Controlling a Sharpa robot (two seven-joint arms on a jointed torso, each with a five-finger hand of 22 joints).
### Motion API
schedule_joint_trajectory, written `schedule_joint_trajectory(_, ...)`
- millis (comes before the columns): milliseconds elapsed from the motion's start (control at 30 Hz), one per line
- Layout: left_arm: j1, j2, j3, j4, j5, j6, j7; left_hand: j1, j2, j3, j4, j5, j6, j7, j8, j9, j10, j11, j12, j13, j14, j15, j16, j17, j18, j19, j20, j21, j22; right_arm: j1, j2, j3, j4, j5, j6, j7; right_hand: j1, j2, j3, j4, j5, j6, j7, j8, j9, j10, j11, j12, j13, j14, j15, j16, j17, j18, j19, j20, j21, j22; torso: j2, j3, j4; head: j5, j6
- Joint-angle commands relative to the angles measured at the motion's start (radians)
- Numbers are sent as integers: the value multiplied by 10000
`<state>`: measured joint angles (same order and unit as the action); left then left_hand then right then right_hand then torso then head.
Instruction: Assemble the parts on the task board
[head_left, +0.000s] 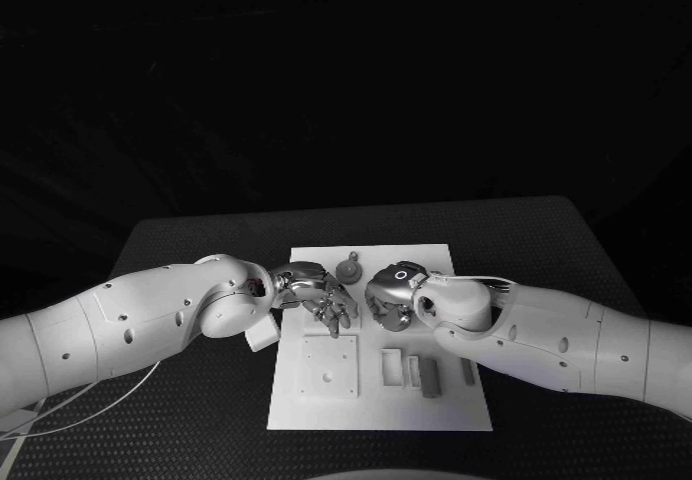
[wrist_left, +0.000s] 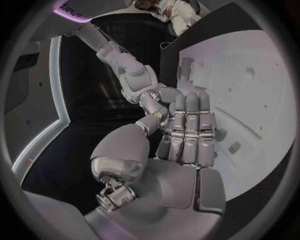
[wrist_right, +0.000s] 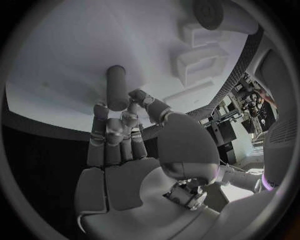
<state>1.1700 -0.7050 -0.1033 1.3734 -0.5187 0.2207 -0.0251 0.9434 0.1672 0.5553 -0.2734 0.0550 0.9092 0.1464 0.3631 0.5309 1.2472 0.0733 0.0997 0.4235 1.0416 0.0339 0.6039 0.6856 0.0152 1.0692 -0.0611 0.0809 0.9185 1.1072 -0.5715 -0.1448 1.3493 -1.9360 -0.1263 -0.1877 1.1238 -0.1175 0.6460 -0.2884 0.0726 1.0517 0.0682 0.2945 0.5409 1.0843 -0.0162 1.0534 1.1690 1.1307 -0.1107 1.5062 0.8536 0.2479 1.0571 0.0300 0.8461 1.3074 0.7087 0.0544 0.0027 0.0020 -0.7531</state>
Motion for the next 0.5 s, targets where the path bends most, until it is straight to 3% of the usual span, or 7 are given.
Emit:
schedule_joint_trajectory(33,8,18,2,22,20,23,45,40,-48,25,-21,-41,9,2,42,17,93,8,6,18,60,4,-60,13,35,43,-17,32,10,-89,-32,-70,-80,-160,324,84,6,199,82,-3,46,293,209,42,43,-32,-30,45,-35,13,-96,66,-21,139,-48,-40,45,205,-1,-2,-6,3,-10)
schedule_joint_trajectory(200,8,4,2,32,18,16,24,45,-54,30,-28,-41,9,1,44,22,94,7,5,21,61,3,-64,19,34,44,-19,33,13,-96,-77,-76,-134,-157,326,117,-59,450,137,-7,43,291,211,61,73,-44,-31,99,-113,10,-97,95,-57,139,-49,-44,63,203,-1,-1,-3,3,-13)
schedule_joint_trajectory(500,8,-23,1,30,138,-135,-29,8,-151,10,-37,-43,-42,23,25,33,73,23,-16,31,51,12,-93,47,17,33,-15,26,21,-97,-236,-75,-114,194,-599,154,-148,602,160,-30,43,385,156,154,158,-43,-72,172,-186,14,-121,133,-92,139,-42,-49,91,205,-2,-3,-3,2,-12)
